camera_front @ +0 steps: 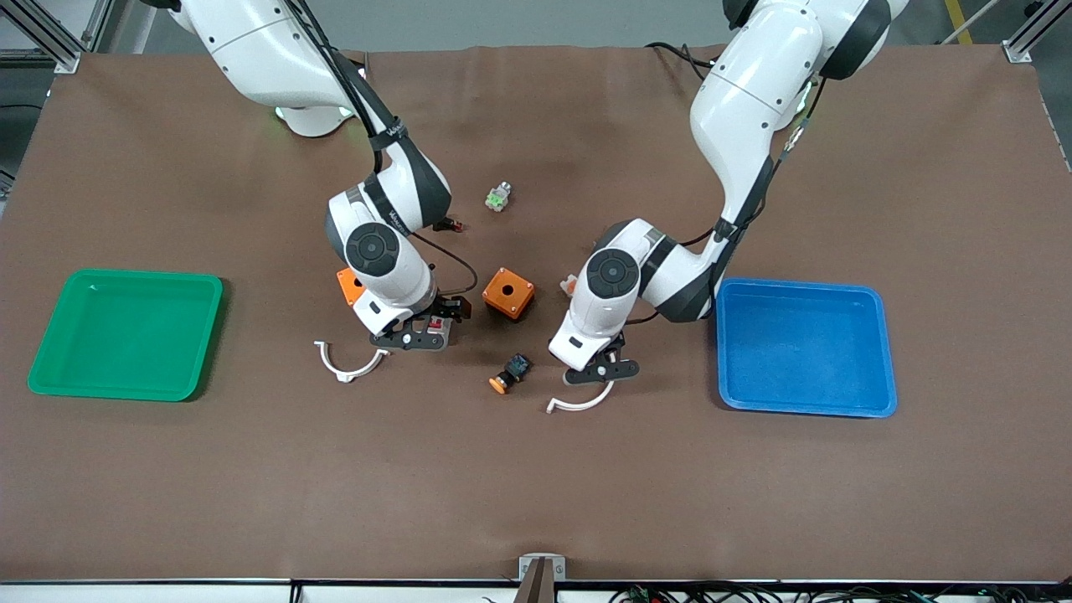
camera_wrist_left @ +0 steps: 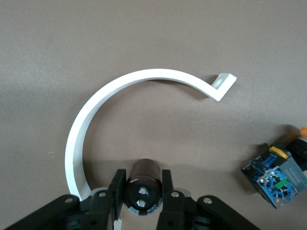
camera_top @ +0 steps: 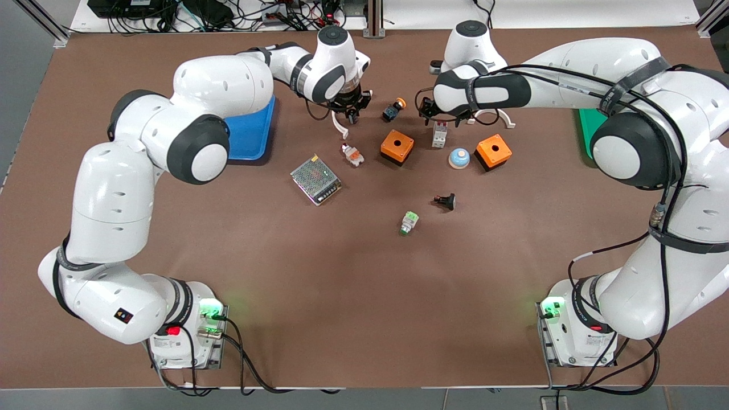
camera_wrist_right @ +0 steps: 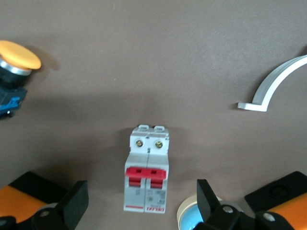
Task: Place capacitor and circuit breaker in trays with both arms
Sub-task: 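Carry the capacitor to the blue tray while the right gripper grasps the breaker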
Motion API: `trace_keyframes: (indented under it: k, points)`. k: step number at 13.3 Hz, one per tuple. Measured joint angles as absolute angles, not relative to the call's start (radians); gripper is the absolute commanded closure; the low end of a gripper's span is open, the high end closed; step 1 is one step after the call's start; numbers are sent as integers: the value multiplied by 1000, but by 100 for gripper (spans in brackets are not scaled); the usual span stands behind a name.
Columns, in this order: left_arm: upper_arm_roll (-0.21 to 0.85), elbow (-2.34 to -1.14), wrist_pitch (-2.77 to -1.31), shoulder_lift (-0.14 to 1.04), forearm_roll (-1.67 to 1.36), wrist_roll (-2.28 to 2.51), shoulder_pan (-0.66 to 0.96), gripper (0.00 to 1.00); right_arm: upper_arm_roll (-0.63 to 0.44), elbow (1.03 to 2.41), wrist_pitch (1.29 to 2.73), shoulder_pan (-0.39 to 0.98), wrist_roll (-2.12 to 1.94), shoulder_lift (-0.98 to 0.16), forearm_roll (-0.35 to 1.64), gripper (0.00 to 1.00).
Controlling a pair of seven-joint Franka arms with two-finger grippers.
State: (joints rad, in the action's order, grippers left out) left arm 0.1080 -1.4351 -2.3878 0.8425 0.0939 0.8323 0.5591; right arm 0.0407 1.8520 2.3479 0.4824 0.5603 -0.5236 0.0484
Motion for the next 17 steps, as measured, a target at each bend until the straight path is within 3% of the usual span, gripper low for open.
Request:
trace_keyframes:
  k: [1, 6, 11, 14, 17]
  points:
    - [108, -1433, -2388, 842, 97, 832, 560, 93, 39, 1852, 2352, 480, 560, -527, 48, 4]
    - [92, -1395, -2357, 786, 111, 832, 530, 95, 37, 1852, 2365, 479, 561, -535, 49, 36]
    - [87, -1419, -2228, 640, 124, 713, 369, 95, 37, 1852, 2365, 479, 561, -535, 49, 78]
    - [88, -1519, -2220, 569, 125, 584, 251, 95, 37, 1851, 2365, 479, 561, -535, 49, 84]
    - [88, -1634, -2231, 521, 126, 419, 122, 95, 36, 1847, 2364, 478, 561, -535, 50, 85]
